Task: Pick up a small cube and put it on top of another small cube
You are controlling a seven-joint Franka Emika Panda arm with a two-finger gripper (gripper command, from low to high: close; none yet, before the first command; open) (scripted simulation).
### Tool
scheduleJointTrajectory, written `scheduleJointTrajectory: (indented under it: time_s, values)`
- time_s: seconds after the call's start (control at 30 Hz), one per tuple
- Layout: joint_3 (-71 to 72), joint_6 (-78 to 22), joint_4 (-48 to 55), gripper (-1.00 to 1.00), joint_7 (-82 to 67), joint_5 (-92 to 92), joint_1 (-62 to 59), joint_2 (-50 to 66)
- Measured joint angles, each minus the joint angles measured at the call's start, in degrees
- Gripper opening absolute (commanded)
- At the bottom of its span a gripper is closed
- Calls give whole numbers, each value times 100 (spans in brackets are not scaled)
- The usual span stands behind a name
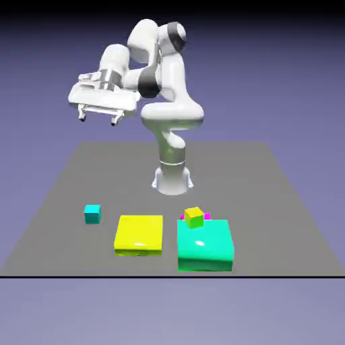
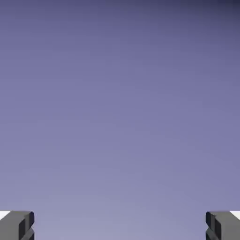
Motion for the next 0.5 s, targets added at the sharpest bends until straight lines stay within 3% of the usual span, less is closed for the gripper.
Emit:
scheduleJointTrajectory:
  time_s: [0.5]
  values:
    - [-3115,-286,93,0,-1785,-1348,-19,-1321]
